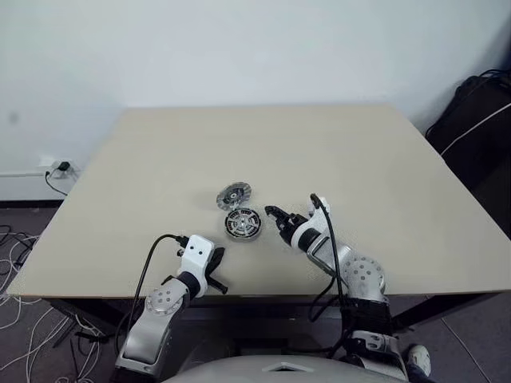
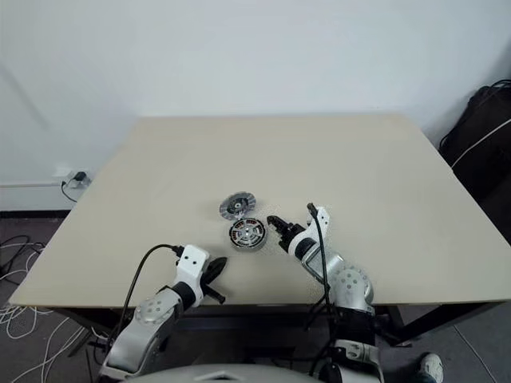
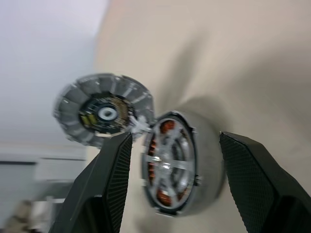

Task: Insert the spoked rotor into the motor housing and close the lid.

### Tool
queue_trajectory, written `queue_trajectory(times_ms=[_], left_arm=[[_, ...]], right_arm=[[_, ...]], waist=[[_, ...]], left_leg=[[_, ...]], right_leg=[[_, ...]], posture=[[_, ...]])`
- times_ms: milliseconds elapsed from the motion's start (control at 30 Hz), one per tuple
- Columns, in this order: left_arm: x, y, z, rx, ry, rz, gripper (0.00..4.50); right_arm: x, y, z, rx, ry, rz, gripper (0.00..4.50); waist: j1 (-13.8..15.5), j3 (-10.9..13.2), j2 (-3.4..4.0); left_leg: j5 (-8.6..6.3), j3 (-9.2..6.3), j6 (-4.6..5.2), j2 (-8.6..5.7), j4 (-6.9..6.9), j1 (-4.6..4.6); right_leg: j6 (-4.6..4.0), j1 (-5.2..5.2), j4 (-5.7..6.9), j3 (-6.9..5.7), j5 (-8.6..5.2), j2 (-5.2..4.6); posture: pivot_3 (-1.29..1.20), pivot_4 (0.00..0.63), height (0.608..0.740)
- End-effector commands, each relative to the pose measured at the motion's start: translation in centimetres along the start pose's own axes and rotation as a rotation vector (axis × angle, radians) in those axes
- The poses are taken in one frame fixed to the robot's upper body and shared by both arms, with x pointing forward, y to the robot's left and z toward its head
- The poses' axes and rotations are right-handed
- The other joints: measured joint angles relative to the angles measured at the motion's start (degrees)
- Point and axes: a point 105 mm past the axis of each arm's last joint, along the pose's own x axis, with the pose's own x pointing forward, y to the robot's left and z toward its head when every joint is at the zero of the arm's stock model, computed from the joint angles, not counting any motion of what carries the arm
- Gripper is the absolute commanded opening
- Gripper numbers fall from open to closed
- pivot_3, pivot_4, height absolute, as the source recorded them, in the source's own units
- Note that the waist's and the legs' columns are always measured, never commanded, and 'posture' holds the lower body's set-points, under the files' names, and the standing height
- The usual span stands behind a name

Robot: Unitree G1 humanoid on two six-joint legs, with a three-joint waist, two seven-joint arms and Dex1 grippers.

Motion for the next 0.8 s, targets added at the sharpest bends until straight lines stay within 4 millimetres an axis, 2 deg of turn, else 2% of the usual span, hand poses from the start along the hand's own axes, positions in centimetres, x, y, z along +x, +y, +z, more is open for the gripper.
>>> queue_trajectory(times_ms=[33, 100, 200, 333, 433, 533, 800], left_arm=[[0.1, -0.1, 1.9, 0.021, -0.065, -0.009, 0.00], [0.2, -0.2, 1.9, 0.021, -0.067, -0.011, 0.00], [0.3, -0.3, 1.9, 0.020, -0.067, -0.015, 0.00], [0.4, -0.4, 1.8, 0.016, -0.067, -0.016, 0.00], [0.5, -0.4, 1.8, 0.014, -0.067, -0.016, 0.00], [0.5, -0.5, 1.8, 0.014, -0.068, -0.015, 0.00], [0.6, -0.6, 1.8, 0.012, -0.073, -0.009, 0.00]], right_arm=[[-0.8, 2.0, 1.9, -0.285, -0.112, -0.003, 3.04], [-0.9, 2.6, 1.8, -0.460, -0.123, -0.005, 3.04], [-0.7, 3.6, 1.2, -0.681, -0.121, 0.001, 2.47], [0.2, 4.4, 0.1, -0.915, -0.091, 0.011, 1.15], [1.0, 4.5, -0.5, -1.026, -0.061, 0.008, 0.15], [2.1, 5.1, -1.1, -1.126, -0.032, 0.018, 0.04], [4.5, 6.3, -1.8, -1.205, 0.005, 0.051, 0.04]], waist=[[0.05, 0.00, 0.00], [0.03, 0.01, -0.02], [-0.08, 0.02, -0.08], [0.02, 0.04, -0.15], [0.14, 0.06, -0.27], [0.20, 0.03, -0.41], [0.13, 0.03, -0.43]], left_leg=[[0.01, 0.01, -0.01, -0.02, 0.01, -0.01], [0.01, 0.07, -0.02, -0.03, 0.02, -0.01], [0.10, 0.12, -0.18, 0.00, 0.03, 0.00], [0.12, 0.11, -0.22, 0.07, 0.04, 0.00], [0.12, 0.12, -0.22, 0.05, 0.09, -0.01], [0.12, 0.12, -0.22, 0.05, 0.12, 0.00], [0.12, 0.11, -0.24, 0.05, 0.10, 0.00]], right_leg=[[0.00, 0.00, 0.00, -0.01, 0.00, -0.01], [0.01, 0.00, -0.01, -0.02, 0.00, -0.05], [0.02, 0.00, -0.02, -0.05, 0.00, -0.05], [0.01, 0.00, -0.02, -0.04, -0.01, -0.03], [0.01, 0.02, -0.02, -0.06, 0.00, -0.03], [0.02, 0.04, -0.02, -0.08, 0.00, 0.00], [0.01, 0.01, -0.01, -0.07, 0.00, 0.17]], posture=[[0.00, 0.000, 0.740], [0.00, 0.000, 0.740], [0.00, 0.000, 0.740], [0.00, 0.000, 0.740], [0.00, 0.000, 0.740], [0.00, 0.000, 0.740], [0.00, 0.000, 0.740]])
